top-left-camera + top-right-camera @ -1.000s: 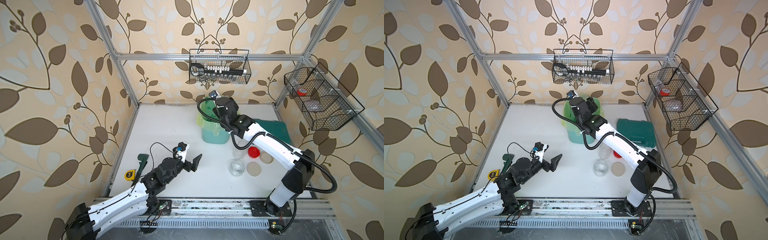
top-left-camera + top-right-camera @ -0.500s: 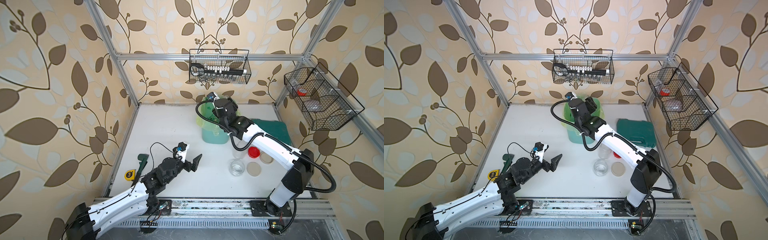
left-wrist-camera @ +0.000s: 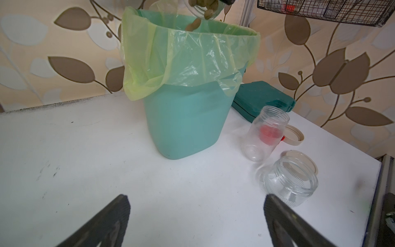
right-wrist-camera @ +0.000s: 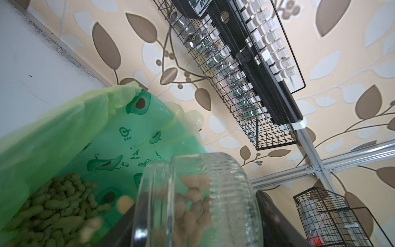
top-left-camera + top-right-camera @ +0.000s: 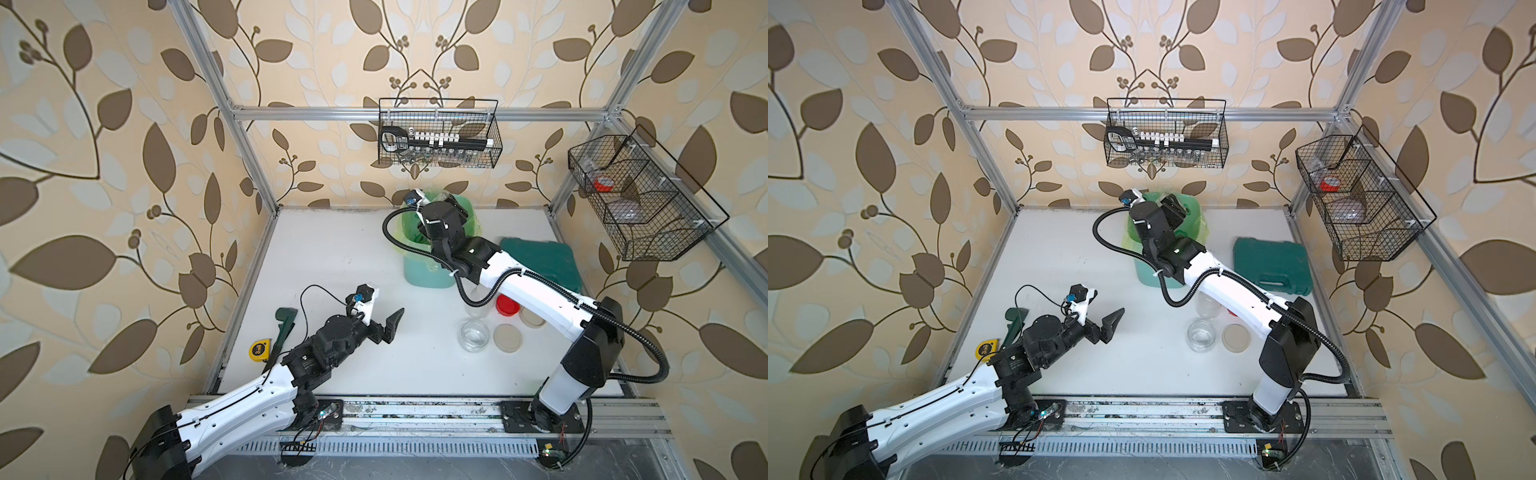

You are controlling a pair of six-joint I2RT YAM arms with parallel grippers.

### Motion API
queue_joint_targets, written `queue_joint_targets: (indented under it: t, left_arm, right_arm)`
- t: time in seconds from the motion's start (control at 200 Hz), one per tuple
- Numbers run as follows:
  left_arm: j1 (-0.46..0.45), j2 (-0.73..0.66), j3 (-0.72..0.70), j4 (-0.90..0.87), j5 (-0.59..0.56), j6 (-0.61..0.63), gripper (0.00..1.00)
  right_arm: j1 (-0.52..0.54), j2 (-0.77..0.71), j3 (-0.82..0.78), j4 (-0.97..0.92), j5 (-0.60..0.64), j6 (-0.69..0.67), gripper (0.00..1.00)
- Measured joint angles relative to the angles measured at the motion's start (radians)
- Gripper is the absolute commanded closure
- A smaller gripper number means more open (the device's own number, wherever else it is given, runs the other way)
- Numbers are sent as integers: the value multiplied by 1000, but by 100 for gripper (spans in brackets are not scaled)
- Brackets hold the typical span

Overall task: Empty moldy peanuts from jars
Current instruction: Pour the moldy peanuts from the jar into the trash bin.

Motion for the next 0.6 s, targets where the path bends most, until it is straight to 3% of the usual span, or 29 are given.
queue_joint_targets:
  t: [0.17,0.275,0.435,0.6]
  left_arm:
    - [0,0,0,0,0,0,1]
    - [0,0,0,0,0,0,1]
    - [0,-8,0,0,0,0,1]
    - [0,-8,0,0,0,0,1]
  right_arm:
    - [3,1,-9,3,-6,0,100]
    - [-11,0,-7,-26,-39,68,100]
    - [-72,-35,-7,-113,-182,230,100]
    - [-200,-153,-16,-159,-403,423,100]
